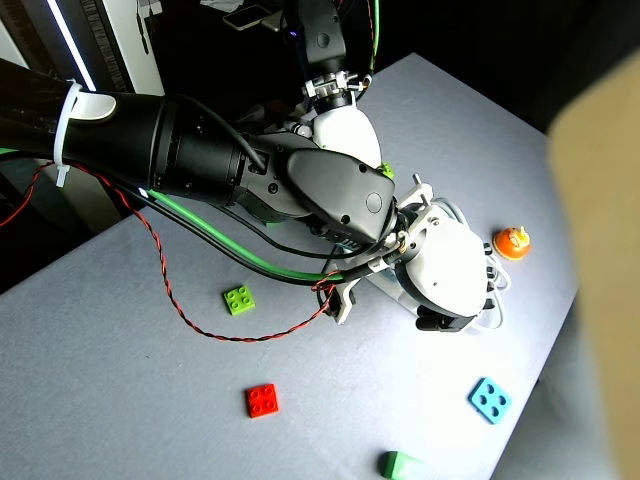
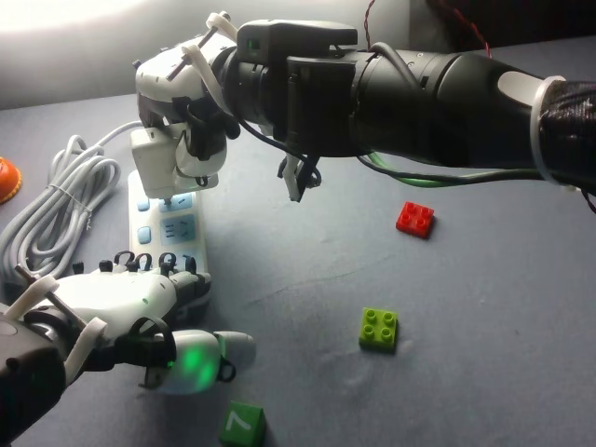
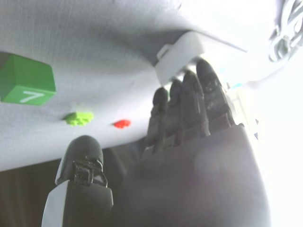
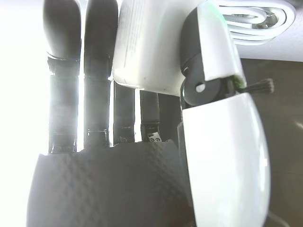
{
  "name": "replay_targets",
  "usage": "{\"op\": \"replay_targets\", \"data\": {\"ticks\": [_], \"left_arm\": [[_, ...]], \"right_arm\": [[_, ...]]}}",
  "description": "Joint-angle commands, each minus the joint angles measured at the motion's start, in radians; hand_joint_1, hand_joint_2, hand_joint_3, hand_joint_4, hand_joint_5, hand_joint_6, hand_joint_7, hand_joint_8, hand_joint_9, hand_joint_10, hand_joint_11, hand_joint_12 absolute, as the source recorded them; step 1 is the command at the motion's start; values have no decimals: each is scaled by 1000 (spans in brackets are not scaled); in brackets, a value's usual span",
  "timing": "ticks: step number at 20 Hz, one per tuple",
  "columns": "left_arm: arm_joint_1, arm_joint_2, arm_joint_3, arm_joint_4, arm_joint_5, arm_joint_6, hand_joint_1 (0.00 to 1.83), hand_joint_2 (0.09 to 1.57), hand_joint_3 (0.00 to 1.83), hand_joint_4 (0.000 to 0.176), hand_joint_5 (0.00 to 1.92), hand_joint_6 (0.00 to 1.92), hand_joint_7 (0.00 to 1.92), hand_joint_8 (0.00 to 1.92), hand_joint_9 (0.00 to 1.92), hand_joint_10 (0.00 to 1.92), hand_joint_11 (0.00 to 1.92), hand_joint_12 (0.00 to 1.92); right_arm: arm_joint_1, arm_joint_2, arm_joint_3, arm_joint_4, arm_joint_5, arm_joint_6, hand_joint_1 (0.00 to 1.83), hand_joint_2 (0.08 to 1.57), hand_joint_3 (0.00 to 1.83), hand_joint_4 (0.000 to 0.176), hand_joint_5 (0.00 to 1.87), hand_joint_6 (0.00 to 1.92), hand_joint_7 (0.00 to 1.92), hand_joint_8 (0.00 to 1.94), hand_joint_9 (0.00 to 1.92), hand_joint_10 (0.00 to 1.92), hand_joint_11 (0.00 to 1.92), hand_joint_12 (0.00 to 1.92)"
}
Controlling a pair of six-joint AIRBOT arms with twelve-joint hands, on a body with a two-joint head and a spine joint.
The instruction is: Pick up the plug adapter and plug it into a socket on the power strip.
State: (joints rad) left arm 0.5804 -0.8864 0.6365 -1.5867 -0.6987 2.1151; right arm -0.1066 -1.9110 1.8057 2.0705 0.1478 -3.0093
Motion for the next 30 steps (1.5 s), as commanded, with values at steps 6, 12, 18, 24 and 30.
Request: {"op": "replay_targets", "data": {"ticks": [6,12,18,24,30], "left_arm": [[7,8,5,0,1,-8,0,1235,0,0,150,3,128,3,121,3,0,474],[11,9,4,0,2,-8,0,1234,0,0,173,5,147,5,129,4,0,456],[10,9,6,0,1,-8,0,1231,0,0,112,2,95,5,100,2,0,351],[10,9,6,0,1,-9,0,1218,0,0,39,2,30,3,41,1,0,216],[11,9,6,0,1,-10,0,1204,0,0,15,0,11,0,15,0,0,181]], "right_arm": [[12,4,7,-25,-64,0,1384,1111,0,0,847,914,1014,956,1020,1215,928,1154],[5,-7,35,-44,-82,0,1382,1116,1,0,822,933,1010,967,1014,1227,935,1174],[-1,-10,34,-45,-80,0,1358,1122,0,0,818,954,1015,986,1028,1145,947,1166],[-4,-8,18,-45,-61,1,1362,1124,0,0,826,950,1010,990,1016,1176,937,1195],[-12,7,-18,-45,-46,0,1379,1110,0,0,837,919,1017,954,1042,1172,972,1109]]}}
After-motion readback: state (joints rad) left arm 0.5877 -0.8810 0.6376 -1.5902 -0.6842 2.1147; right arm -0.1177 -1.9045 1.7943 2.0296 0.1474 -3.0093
